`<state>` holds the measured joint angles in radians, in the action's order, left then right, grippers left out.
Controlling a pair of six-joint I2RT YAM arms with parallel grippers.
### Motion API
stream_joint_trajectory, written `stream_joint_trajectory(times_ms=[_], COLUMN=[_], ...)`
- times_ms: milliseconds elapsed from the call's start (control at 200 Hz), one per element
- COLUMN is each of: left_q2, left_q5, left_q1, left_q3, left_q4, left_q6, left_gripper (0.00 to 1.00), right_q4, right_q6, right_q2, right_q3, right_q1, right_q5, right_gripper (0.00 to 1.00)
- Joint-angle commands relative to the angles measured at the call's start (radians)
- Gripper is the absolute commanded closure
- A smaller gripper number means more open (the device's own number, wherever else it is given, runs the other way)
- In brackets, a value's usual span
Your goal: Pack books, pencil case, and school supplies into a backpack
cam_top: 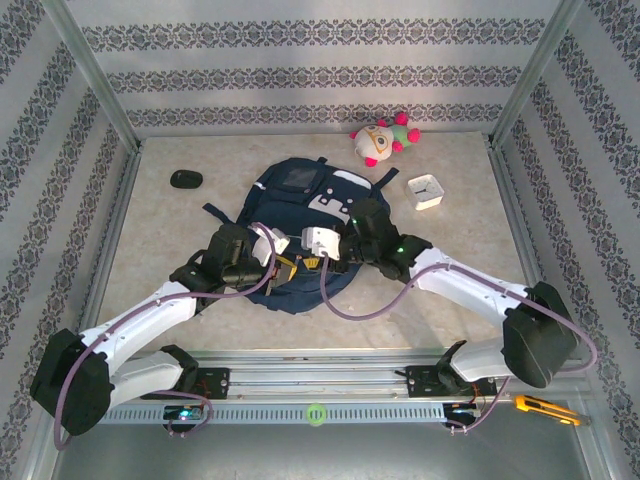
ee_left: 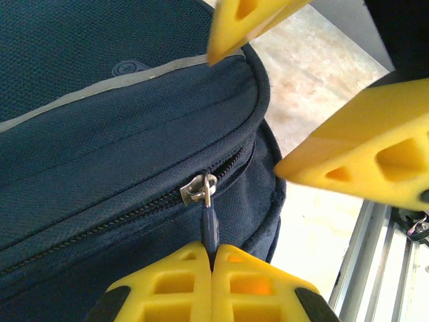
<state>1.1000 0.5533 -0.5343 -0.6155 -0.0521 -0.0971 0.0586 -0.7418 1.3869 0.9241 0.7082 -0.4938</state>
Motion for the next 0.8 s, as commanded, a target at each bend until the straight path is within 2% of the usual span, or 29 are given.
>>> stream_joint_trajectory(times_ms=[0, 180, 375, 480, 625, 675, 739, 794], left_q2=[0.001, 0.012, 0.021, 0.025, 0.026, 0.032, 0.039, 0.045], left_q5=[0.022, -0.013, -0.027, -0.026, -0.042, -0.056, -0.072, -0.084], left_q1=[0.004, 0.005, 0.004, 0.004, 0.005, 0.005, 0.004, 0.004], left_q3=[-0.036, -0.037, -0.021, -0.021, -0.015, -0.012, -0.006, -0.002], left_q4=[0.082, 0.075, 0.081, 0.079, 0.089, 0.093, 0.102, 0.122], left_q6=[0.020, 0.016, 0.009, 0.007, 0.007, 0.006, 0.005, -0.005], left_gripper=[1.00, 1.00, 1.00, 1.00, 0.99, 0.97, 0.93, 0.86], right_q4=[0.062, 0.140, 0.227, 0.230, 0.201, 0.191, 0.181, 0.181], right_q6=[-0.145, -0.219, -0.269, -0.287, -0.306, -0.308, -0.306, -0.307], right_q2=[0.045, 0.079, 0.090, 0.104, 0.091, 0.081, 0.069, 0.061], right_q3=[0.057, 0.091, 0.124, 0.131, 0.125, 0.125, 0.126, 0.130], right_q1=[-0.012, -0.017, -0.019, -0.019, -0.017, -0.017, -0.016, -0.016], right_q5=[-0.021, 0.053, 0.071, 0.112, 0.101, 0.084, 0.058, 0.036], right_gripper=[0.56, 0.56, 0.56, 0.65, 0.93, 0.99, 1.00, 1.00])
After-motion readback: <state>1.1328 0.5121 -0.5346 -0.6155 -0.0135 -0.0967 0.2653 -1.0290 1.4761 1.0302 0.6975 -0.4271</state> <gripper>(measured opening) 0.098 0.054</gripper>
